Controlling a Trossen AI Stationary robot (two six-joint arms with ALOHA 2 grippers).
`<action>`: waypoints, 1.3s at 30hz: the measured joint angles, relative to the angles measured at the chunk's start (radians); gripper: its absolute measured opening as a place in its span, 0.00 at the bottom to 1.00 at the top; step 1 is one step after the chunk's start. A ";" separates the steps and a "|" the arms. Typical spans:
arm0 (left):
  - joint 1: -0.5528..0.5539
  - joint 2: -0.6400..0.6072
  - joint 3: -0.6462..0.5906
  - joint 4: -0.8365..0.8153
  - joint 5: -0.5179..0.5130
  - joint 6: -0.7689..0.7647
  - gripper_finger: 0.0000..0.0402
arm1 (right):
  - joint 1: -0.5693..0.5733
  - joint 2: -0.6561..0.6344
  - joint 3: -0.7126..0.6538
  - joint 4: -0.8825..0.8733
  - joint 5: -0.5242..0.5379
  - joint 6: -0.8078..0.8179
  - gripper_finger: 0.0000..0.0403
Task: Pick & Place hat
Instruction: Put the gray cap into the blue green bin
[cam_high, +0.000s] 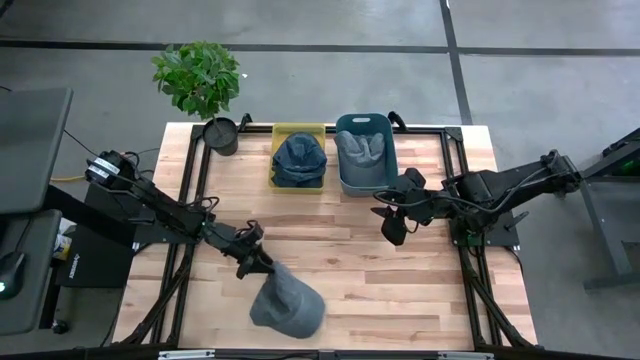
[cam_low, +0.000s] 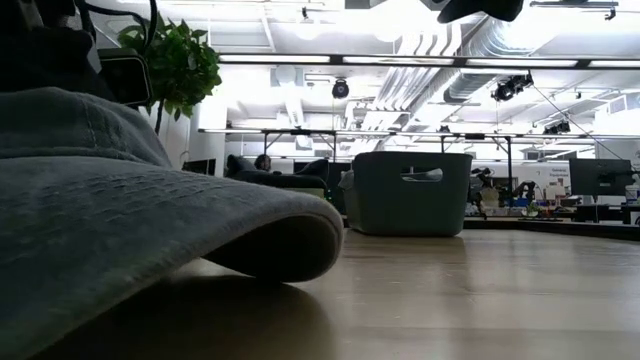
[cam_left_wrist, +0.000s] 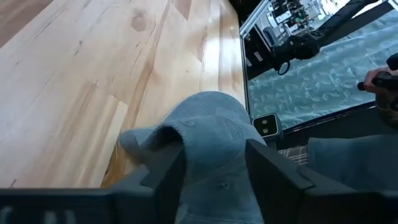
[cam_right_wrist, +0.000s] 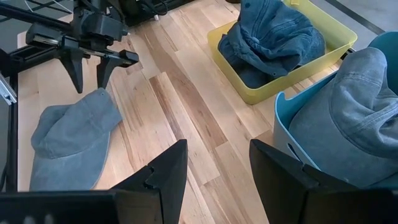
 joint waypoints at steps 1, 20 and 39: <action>0.000 0.000 0.000 0.000 0.003 0.000 0.39 | 0.000 0.000 0.000 0.000 0.000 0.000 0.42; 0.000 0.000 0.002 0.040 -0.029 -0.003 0.01 | 0.000 0.000 0.000 0.000 -0.006 0.027 0.42; 0.189 -0.001 0.172 0.003 0.010 0.107 0.00 | 0.003 0.127 0.000 0.177 -0.202 -0.019 0.42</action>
